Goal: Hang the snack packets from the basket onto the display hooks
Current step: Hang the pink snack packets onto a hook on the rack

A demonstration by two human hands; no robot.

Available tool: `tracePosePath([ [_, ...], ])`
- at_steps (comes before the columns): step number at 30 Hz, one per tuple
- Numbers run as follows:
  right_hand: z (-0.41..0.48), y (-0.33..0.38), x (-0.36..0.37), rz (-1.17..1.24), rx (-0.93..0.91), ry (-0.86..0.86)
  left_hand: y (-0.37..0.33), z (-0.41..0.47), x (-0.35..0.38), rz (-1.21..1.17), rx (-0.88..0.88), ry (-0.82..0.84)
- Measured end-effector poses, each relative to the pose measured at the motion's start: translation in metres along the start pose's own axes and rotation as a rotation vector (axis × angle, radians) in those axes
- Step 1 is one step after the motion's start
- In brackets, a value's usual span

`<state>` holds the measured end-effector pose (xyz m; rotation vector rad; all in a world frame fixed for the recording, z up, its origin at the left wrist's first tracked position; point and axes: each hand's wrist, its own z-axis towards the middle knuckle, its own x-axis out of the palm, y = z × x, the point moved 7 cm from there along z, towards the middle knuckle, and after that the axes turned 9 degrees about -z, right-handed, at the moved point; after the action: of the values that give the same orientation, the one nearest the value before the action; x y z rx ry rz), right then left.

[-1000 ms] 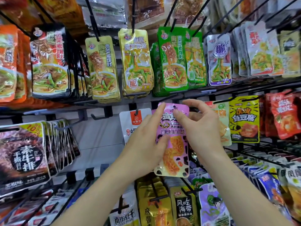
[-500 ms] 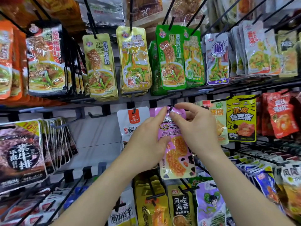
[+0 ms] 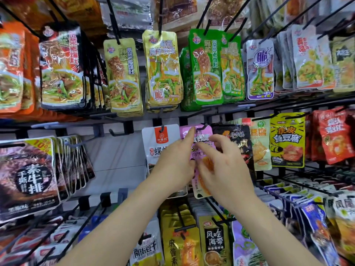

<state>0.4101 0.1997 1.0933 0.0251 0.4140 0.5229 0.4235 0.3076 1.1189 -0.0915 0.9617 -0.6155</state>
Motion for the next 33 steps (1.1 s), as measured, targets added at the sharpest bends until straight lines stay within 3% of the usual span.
tracePosePath([
  [4,-0.003,0.005,0.012,-0.05,-0.106,0.082,0.002,-0.007,-0.008,0.232,-0.013,-0.102],
  [8,0.0,0.008,0.021,-0.058,-0.138,0.154,-0.011,-0.02,-0.011,0.413,0.203,-0.205],
  [11,0.002,0.007,0.029,-0.084,-0.146,0.208,-0.007,-0.015,-0.003,0.439,0.276,-0.177],
  [19,0.001,-0.002,0.033,-0.132,-0.156,0.239,0.028,-0.015,0.027,0.3,0.163,-0.01],
  [25,0.007,0.001,0.031,-0.4,-0.22,0.189,0.015,-0.026,0.009,0.299,0.251,-0.128],
  [28,0.008,-0.001,0.036,-0.483,-0.215,0.211,0.015,-0.039,-0.002,0.447,0.318,-0.195],
  [33,0.012,0.0,0.048,-0.519,-0.159,0.256,0.048,-0.038,-0.012,0.584,0.133,-0.187],
])
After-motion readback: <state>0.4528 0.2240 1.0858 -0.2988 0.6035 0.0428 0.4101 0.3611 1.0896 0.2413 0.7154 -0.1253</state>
